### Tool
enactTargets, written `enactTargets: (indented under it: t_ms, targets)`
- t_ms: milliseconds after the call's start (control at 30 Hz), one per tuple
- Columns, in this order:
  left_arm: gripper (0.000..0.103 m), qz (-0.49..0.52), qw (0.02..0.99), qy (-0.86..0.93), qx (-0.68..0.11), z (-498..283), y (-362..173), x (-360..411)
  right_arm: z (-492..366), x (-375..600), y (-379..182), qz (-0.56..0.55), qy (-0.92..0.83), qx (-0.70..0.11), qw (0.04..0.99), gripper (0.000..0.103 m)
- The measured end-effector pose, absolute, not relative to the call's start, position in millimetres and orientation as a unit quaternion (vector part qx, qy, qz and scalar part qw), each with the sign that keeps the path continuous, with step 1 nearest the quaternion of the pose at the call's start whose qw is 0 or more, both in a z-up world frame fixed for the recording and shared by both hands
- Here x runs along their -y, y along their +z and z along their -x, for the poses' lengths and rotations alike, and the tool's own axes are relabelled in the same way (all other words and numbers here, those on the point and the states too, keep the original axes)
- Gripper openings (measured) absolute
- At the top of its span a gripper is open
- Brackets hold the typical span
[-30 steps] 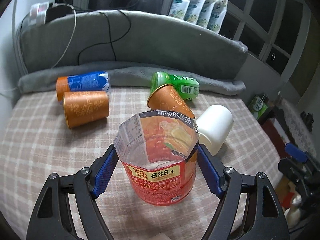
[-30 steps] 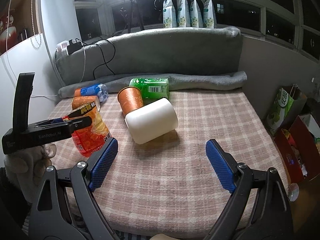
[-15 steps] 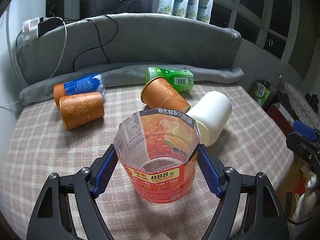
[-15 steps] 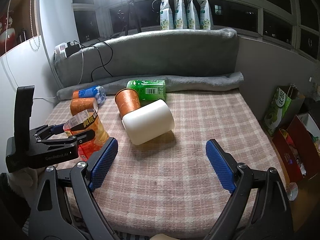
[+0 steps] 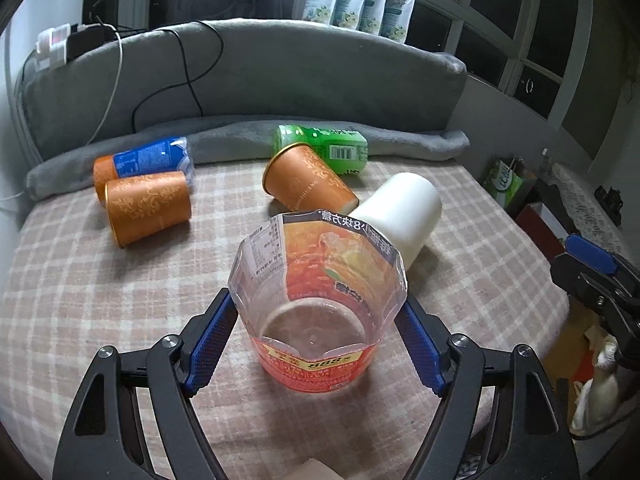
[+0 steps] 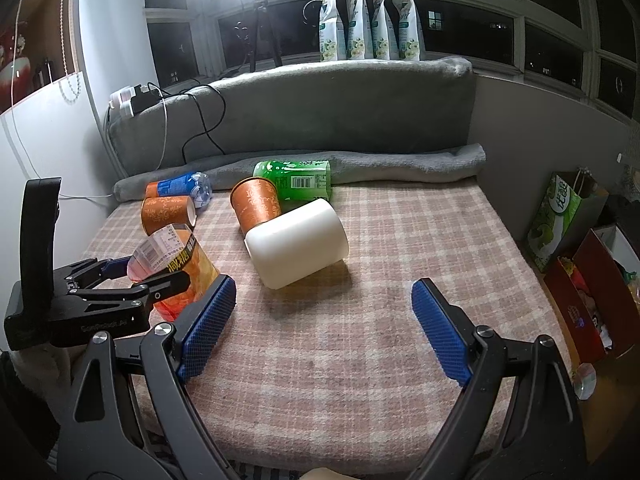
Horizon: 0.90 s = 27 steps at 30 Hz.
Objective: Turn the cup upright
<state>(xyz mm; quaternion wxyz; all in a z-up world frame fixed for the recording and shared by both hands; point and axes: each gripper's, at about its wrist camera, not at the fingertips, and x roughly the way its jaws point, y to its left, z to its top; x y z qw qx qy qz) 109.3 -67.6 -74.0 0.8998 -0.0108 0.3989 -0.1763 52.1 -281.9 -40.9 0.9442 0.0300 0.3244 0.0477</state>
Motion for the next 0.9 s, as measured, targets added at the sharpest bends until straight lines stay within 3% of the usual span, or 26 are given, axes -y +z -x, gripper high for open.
enactTargets:
  t_ms: [633,900]
  targets:
    - [0.08,0.028,0.895,-0.197,-0.399,-73,-72,55,-46,274,-37,-0.032,0.056,-0.309,0.949,0.092]
    - [0.08,0.042,0.945,-0.134,-0.295,-35,-36,23,-40,265,-32,-0.025,0.046,-0.281,0.958,0.092]
